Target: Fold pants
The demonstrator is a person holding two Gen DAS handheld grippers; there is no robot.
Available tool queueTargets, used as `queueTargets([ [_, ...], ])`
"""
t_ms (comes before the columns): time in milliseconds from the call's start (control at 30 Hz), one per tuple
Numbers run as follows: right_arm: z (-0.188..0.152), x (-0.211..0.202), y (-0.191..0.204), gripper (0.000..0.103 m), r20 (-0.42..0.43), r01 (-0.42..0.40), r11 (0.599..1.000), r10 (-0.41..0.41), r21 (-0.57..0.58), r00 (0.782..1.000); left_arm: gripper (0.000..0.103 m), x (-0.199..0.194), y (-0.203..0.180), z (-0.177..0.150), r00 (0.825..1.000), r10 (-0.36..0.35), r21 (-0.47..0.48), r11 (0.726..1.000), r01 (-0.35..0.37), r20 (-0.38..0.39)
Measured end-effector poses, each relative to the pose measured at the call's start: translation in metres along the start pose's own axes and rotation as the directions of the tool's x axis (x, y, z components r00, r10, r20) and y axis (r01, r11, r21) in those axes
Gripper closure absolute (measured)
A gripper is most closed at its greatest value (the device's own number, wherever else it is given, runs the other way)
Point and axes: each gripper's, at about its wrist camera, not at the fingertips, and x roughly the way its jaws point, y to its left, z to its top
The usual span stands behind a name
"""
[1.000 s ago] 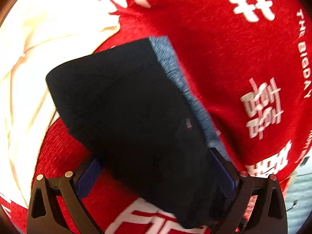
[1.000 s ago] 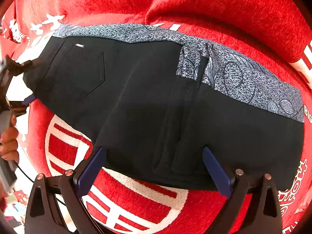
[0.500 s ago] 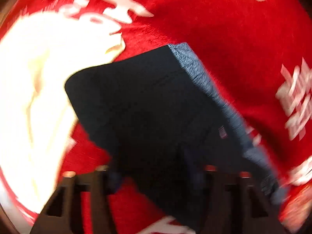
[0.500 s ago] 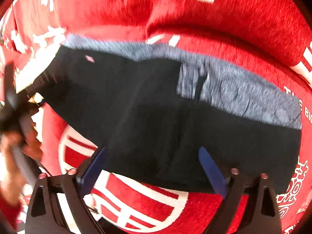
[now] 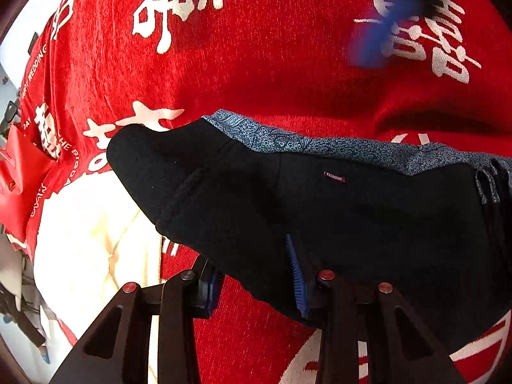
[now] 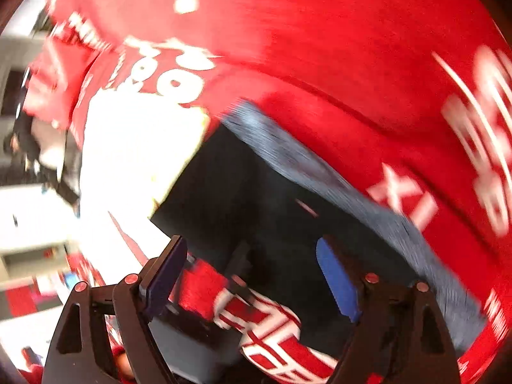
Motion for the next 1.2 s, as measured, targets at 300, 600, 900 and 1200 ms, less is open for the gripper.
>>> queueTargets([
  [300, 0.052, 0.088, 0.069, 0.016, -0.280, 0.156, 0.967, -0.209, -0.201, 0.937, 0.065, -0.004, -0.002, 0.002, 1.000, 0.006, -0.007, 1.000, -0.006, 0.016],
  [600, 0.026, 0.064, 0.030, 0.085, -0.210, 0.065, 0.988, -0.093, -0.139, 0.973, 0.065, -0.023, -0.006, 0.000, 0.998, -0.031, 0.041, 0.999, 0.029, 0.059],
  [900, -0.062, -0.044, -0.036, 0.085, 0.109, -0.183, 0.983, 0.184, -0.019, 0.977, 0.065, -0.097, -0.038, 0.019, 0.974, -0.149, 0.120, 0.984, 0.129, 0.173],
  [1200, -0.197, -0.136, -0.136, 0.085, 0.407, -0.362, 0.928, 0.298, 0.087, 0.863, 0.065, -0.175, -0.120, 0.031, 0.924, -0.323, 0.242, 0.932, 0.272, 0.204],
])
